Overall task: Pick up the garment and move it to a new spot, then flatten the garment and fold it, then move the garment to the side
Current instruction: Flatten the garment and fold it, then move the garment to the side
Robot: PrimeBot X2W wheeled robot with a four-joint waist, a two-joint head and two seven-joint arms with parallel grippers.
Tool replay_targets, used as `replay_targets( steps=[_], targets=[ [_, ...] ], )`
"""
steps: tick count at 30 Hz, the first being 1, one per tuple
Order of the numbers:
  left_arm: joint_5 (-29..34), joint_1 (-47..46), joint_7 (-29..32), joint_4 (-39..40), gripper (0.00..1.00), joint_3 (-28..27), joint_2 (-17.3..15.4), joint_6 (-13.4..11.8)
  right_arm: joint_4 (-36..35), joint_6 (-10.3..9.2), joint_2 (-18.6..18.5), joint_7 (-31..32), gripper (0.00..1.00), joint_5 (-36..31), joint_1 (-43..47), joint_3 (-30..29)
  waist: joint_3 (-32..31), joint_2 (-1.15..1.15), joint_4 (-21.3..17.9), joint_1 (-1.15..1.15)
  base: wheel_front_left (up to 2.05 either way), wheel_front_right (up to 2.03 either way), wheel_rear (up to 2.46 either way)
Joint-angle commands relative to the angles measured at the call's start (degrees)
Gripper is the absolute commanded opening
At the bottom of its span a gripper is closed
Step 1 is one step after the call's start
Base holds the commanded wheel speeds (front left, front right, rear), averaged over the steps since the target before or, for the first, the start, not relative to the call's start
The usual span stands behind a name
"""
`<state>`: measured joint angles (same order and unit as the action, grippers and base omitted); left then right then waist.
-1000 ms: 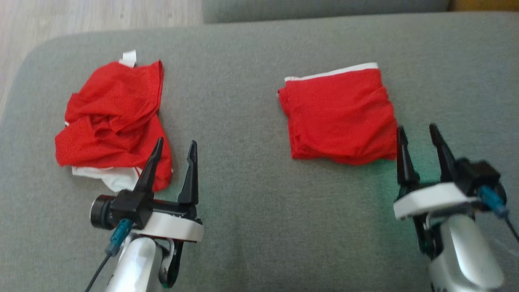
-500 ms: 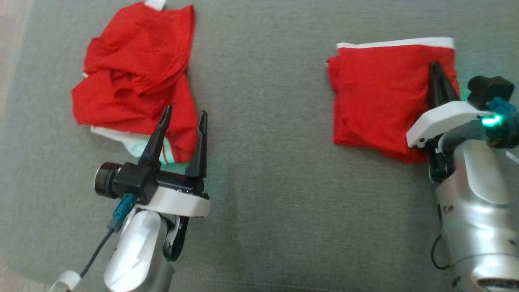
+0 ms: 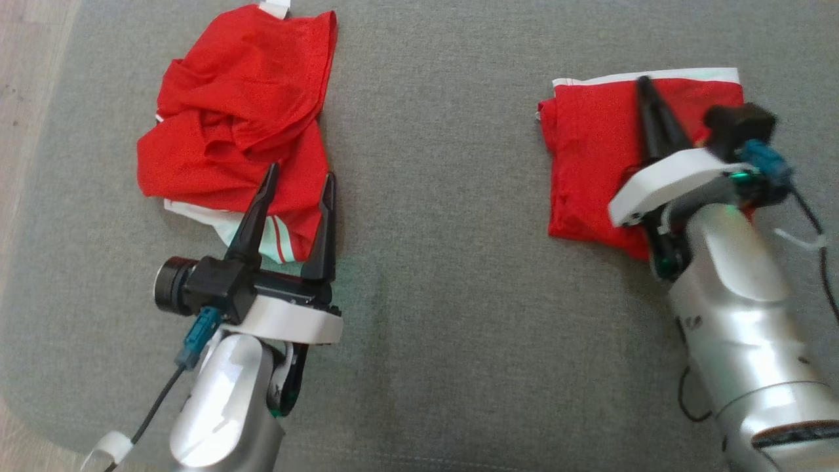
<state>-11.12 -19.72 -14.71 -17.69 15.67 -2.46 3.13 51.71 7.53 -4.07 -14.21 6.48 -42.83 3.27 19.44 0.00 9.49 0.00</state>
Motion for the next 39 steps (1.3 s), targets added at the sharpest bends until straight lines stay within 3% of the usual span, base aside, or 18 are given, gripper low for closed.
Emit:
replay_targets(
  steps=[1, 8, 14, 18, 25, 27, 28, 34, 39],
  targets=[
    [-0.19, -0.73, -0.29, 1.85, 1.0, -1.33, -0.43, -0.4, -1.34, -0.04, 1.19, -0.69, 0.0, 2.53, -0.51, 4.98, -0.24, 0.0, -0.23, 0.0, 0.0, 0.0, 0.0],
    [-0.09, -0.66, -0.29, 1.47, 1.0, -1.26, -0.43, -0.39, 6.71, -0.04, 1.19, 3.6, 0.0, 4.5, 0.18, 11.16, -0.89, 0.0, -0.63, 0.0, 0.0, 0.0, 0.0],
    [0.27, 0.03, -0.29, 0.94, 1.0, -2.23, -0.43, -0.35, 7.03, -0.04, 1.19, 0.16, 0.0, 6.42, -0.14, 10.57, -3.04, 0.0, -2.13, 0.0, 0.0, 0.0, 0.0],
    [0.58, 1.32, -0.29, 1.11, 1.0, -3.53, -0.42, -0.37, 2.7, -0.04, 1.19, -0.71, 0.0, 6.38, 1.44, 7.88, -5.36, 0.0, -4.15, 0.0, 0.0, 0.0, 0.0],
    [1.08, 3.49, -0.29, 1.7, 1.0, -5.61, -0.43, -0.28, -13.92, -0.04, 1.19, -0.77, 0.0, 4.56, 12.05, 2.06, -8.32, 0.0, -7.75, 0.0, 0.0, 0.0, 0.0],
    [1.15, 4.01, -0.29, 1.72, 1.0, -6.14, -0.43, -0.32, -18.16, -0.04, 1.19, -0.77, 0.84, 4.71, 15.82, 1.08, -9.02, 0.0, -8.49, 0.0, 0.0, 0.0, 0.0],
    [1.21, 4.34, -0.29, 1.75, 1.0, -6.33, -0.43, -0.35, -19.99, -0.04, 1.19, -0.77, 1.0, 5.49, 17.79, 0.65, -9.37, 0.0, -8.84, 0.0, 0.0, 0.0, 0.0],
    [1.05, 7.05, -0.29, 2.07, 1.0, -7.13, -0.42, -0.76, -27.93, -0.04, 1.19, -0.78, 1.0, 5.18, 27.76, 1.29, -11.03, 0.0, -10.41, 0.0, 0.0, 0.0, 0.0],
    [1.5, 7.99, -0.29, 1.98, 1.0, -7.15, -0.42, -0.75, -30.25, -0.04, 1.19, -0.78, 1.0, 5.33, 30.07, 1.07, -11.1, 0.0, -10.52, 0.0, 0.0, 0.0, 0.0]
  ],
)
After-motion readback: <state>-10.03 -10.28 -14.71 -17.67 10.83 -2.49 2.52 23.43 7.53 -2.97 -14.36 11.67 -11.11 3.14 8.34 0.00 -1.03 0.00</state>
